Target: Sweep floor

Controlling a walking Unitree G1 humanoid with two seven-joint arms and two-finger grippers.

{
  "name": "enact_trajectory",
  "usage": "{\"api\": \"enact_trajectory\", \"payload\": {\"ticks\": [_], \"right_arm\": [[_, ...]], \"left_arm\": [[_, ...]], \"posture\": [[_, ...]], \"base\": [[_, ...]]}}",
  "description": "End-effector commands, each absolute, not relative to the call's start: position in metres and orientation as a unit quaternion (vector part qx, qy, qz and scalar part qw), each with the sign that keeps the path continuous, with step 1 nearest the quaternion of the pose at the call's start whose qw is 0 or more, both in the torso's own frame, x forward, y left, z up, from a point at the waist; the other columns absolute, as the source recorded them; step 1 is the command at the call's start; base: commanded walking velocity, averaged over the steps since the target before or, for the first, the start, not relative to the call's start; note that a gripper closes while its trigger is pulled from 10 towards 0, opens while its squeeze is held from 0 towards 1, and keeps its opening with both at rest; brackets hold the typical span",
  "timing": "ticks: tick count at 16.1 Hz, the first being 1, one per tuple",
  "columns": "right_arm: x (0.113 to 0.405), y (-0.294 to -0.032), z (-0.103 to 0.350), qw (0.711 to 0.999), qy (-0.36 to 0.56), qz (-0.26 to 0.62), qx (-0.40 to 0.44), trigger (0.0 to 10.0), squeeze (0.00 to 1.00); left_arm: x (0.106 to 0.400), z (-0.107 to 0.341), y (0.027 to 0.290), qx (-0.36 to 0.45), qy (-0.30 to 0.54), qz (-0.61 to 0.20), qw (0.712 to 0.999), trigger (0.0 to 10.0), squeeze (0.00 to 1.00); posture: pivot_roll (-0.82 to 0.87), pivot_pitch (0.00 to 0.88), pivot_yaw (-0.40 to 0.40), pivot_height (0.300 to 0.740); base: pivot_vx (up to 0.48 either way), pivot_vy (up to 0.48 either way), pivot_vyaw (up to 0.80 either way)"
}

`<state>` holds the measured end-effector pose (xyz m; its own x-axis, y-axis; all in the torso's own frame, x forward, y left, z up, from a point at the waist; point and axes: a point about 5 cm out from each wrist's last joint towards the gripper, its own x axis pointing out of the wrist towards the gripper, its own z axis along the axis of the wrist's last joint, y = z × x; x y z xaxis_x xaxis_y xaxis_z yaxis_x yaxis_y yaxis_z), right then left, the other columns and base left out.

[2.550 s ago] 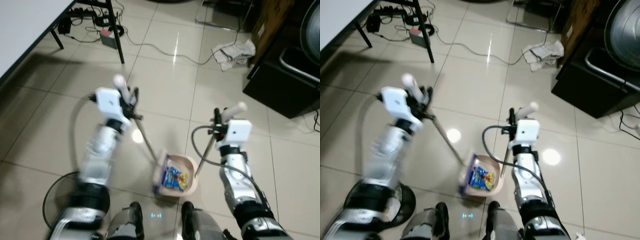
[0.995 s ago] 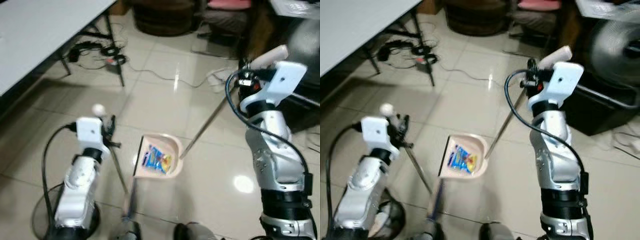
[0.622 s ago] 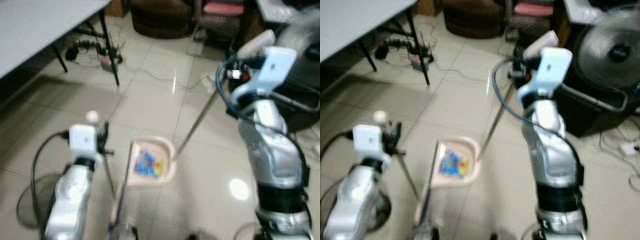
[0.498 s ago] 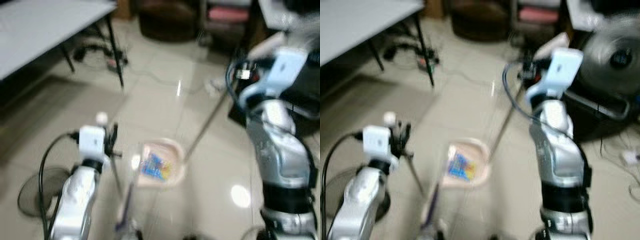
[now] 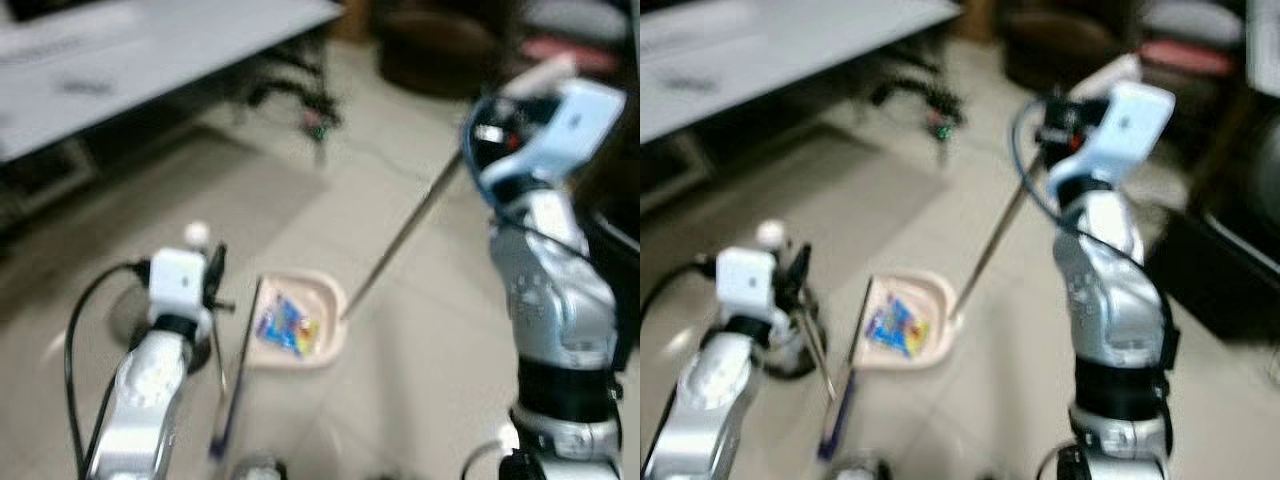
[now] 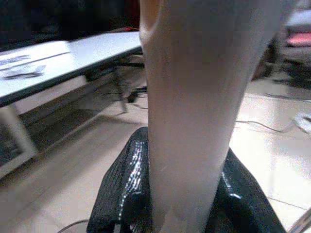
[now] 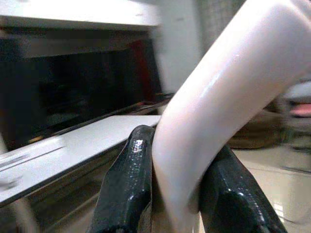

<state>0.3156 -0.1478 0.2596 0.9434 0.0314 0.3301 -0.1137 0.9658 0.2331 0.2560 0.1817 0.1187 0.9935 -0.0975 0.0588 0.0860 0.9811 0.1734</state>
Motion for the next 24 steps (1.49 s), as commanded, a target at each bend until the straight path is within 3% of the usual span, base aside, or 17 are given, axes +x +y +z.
{"api": "enact_trajectory", "payload": {"ticks": [1,9,22,24], "right_arm": [[0.312,-0.148,0.274,0.971,-0.193,0.04,0.136,10.0,0.0],[0.314,-0.147,0.278,0.967,-0.207,0.023,0.147,10.0,0.0],[0.319,-0.163,0.286,0.965,-0.235,0.0,0.116,10.0,0.0],[0.319,-0.164,0.286,0.965,-0.237,0.001,0.115,10.0,0.0]], "left_arm": [[0.256,0.13,0.178,0.091,-0.058,-0.052,0.993,10.0,0.0],[0.257,0.133,0.173,0.085,-0.063,-0.065,0.992,10.0,0.0],[0.257,0.133,0.175,0.086,-0.06,-0.059,0.993,10.0,0.0],[0.252,0.132,0.176,0.076,-0.064,-0.06,0.993,10.0,0.0]], "posture": [[0.0,0.056,0.018,0.74],[0.01,0.044,0.026,0.74],[0.01,0.053,0.019,0.74],[0.01,0.054,0.017,0.74]], "base": [[0.0,0.0,0.79],[0.387,0.0,0.79],[0.431,0.0,0.0],[0.0,0.0,0.0]]}}
